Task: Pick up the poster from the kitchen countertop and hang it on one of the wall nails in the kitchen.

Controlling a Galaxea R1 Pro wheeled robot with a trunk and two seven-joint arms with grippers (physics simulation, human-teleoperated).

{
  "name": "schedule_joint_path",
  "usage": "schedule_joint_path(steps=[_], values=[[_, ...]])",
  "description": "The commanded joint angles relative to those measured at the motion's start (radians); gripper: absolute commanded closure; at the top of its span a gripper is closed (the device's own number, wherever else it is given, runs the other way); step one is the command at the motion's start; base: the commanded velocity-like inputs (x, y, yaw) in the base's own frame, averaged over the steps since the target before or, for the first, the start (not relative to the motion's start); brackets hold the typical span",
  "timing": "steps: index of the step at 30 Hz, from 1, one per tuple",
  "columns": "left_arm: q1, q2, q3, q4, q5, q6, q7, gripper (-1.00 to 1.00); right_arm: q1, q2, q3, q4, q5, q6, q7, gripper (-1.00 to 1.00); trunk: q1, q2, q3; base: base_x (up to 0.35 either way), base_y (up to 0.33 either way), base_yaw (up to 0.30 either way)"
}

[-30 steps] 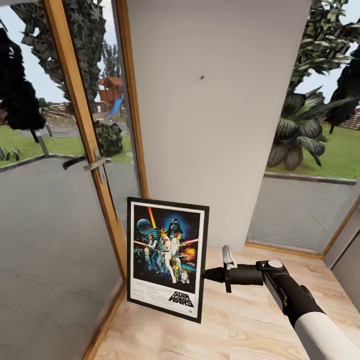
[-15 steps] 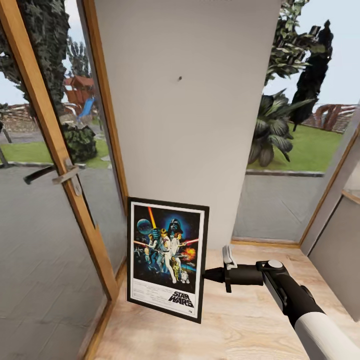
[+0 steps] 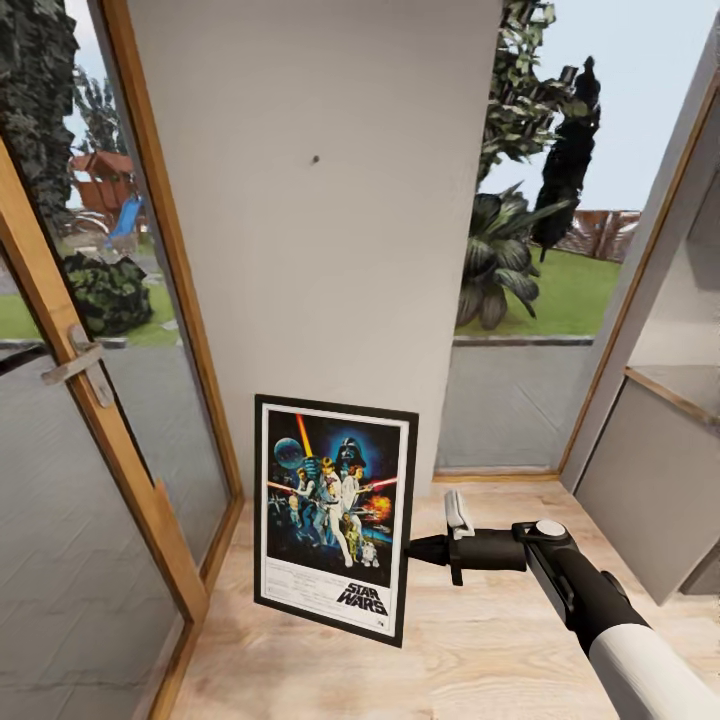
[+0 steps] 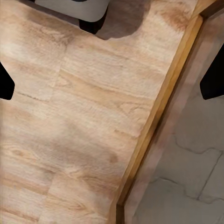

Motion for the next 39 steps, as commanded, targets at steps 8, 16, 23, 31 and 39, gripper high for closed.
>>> schedule_joint_path(steps=[8, 16, 23, 31, 39], values=[[0.000, 0.000, 0.003, -0.001, 0.000, 0.001, -0.005, -1.00, -0.001, -0.002, 0.003, -0.002, -0.005, 0.013, 0.003, 1.00, 0.001, -0.002, -0.002, 0.203, 0.000, -0.014], [0.000, 0.001, 0.003, -0.001, 0.000, 0.001, -0.005, -1.00, -0.001, -0.002, 0.003, -0.002, -0.005, 0.012, 0.003, 1.00, 0.001, -0.002, -0.002, 0.328, 0.000, -0.001], [0.000, 0.000, 0.003, -0.001, 0.000, 0.001, -0.005, -1.00, -0.001, -0.002, 0.003, -0.002, -0.005, 0.012, 0.003, 1.00, 0.001, -0.002, -0.002, 0.335, 0.000, 0.000], [0.000, 0.000, 0.003, -0.001, 0.000, 0.001, -0.005, -1.00, -0.001, -0.002, 0.003, -0.002, -0.005, 0.013, 0.003, 1.00, 0.001, -0.002, -0.002, 0.335, 0.000, 0.000], [0.000, 0.000, 0.003, -0.001, 0.000, 0.001, -0.005, -1.00, -0.001, -0.001, 0.003, -0.001, -0.005, 0.012, 0.003, 1.00, 0.001, -0.002, -0.002, 0.335, 0.000, 0.000]])
